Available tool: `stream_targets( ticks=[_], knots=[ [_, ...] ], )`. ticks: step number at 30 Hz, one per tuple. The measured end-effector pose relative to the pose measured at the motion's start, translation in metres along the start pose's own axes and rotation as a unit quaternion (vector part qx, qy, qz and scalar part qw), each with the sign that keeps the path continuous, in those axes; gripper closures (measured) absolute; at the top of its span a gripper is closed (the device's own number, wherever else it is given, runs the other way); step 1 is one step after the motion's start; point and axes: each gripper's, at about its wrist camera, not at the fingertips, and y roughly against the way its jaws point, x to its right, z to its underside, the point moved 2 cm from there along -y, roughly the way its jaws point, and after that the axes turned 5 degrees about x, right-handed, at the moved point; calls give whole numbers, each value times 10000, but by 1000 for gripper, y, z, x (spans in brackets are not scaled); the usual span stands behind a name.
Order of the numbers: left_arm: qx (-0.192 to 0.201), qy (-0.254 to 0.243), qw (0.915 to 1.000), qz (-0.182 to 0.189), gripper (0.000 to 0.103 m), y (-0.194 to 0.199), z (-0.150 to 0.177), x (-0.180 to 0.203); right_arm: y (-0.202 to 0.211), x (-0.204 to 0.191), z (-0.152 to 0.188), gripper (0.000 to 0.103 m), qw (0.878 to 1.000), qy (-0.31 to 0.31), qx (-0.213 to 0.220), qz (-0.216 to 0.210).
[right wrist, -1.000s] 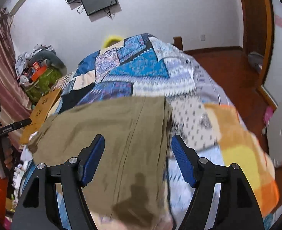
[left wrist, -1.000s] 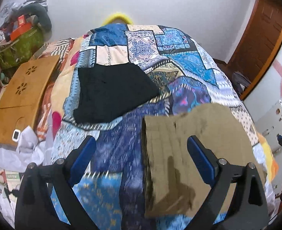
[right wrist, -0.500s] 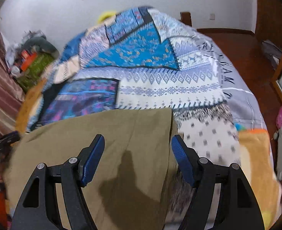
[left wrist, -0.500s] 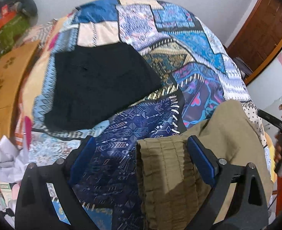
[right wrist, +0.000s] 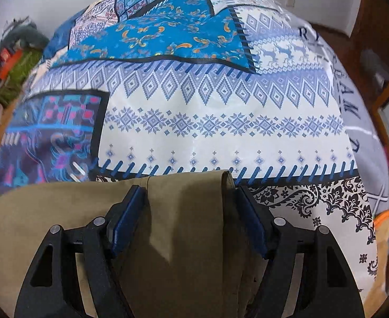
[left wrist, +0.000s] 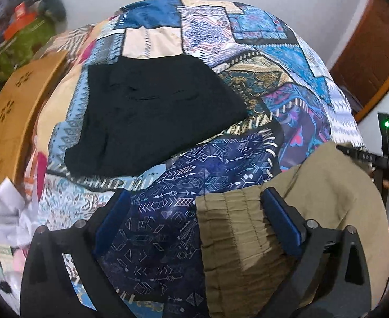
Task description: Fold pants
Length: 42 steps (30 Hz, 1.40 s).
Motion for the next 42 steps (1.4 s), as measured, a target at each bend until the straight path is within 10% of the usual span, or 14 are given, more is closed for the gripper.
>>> stream_targets(
  ticks=[10, 21, 31, 42],
  knots=[
    [125, -254, 9989, -373, 2, 30, -5, -2, 61, 7, 10, 37, 9987, -75, 275, 415],
    [290, 360, 9981, 400, 2, 77, -22, -7, 150, -117, 1, 36, 9876, 707, 911, -1062],
    [59, -365, 9989, 270, 2, 62, 1, 28, 101, -202, 35, 36, 9772, 1646, 83, -1338],
    [-53, -1660, 9853, -400, 2, 58, 41, 63, 114, -161, 81, 30, 9750, 1869, -118, -1196]
  ],
)
